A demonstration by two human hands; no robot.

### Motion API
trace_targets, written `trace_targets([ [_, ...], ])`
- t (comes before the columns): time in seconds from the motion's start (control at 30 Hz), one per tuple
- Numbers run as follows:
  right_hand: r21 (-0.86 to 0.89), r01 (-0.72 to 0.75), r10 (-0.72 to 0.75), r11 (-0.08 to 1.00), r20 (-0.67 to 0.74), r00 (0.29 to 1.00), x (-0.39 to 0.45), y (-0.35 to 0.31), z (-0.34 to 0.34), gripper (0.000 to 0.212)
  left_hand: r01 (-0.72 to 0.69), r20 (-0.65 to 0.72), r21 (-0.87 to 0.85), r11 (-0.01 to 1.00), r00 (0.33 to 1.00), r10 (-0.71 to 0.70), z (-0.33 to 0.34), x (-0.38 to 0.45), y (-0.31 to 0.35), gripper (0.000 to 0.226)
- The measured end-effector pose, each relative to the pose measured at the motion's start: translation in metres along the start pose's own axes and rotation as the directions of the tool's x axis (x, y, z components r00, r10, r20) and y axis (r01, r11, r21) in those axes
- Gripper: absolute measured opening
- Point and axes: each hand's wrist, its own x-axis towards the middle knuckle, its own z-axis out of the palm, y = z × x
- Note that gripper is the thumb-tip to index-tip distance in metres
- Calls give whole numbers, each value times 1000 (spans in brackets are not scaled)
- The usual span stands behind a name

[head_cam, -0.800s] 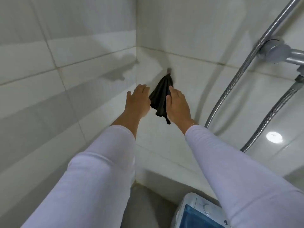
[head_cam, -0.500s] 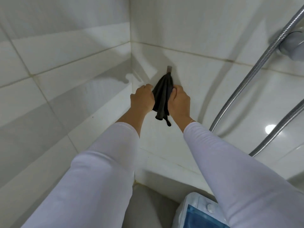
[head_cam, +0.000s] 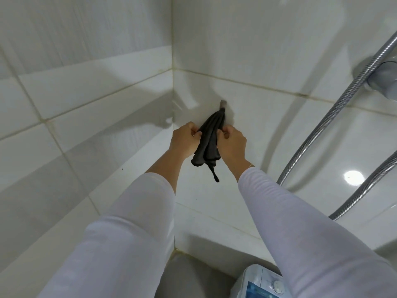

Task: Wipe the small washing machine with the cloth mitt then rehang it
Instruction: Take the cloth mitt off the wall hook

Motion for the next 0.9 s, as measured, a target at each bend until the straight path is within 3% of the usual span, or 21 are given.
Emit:
trace_targets([
  [0.13,-28,7,-9,1000,-87,996,-5,3,-10,21,-6,-71,-47,999,998,2,-11,-7,0,18],
  [0.27,-108,32,-44,994,-119,992,-8,-1,-28,22,-57,-125,55,997,990,63,-25,-11,8,18],
  [0.4,-211,45,-65,976,-88,994,-5,-9,-43,29,-96,-97,151,984,989,112,-39,-15,17,20],
  [0.53,-210,6,2,978,36,999,-2,-7,-55,28,-45,-8,143,989,999,47,-52,-16,21,28],
  [0.67,-322,-16,75,947,173,982,-2,-7,-70,36,-23,81,181,983,997,8,-61,-23,25,35],
  [0.77,-228,-42,82,973,172,982,-5,-14,-76,36,-29,67,133,991,998,20,-63,-29,33,29],
  [0.9,31,-124,114,992,221,969,-9,-25,-78,25,-11,102,-55,998,995,17,-57,-35,52,27],
])
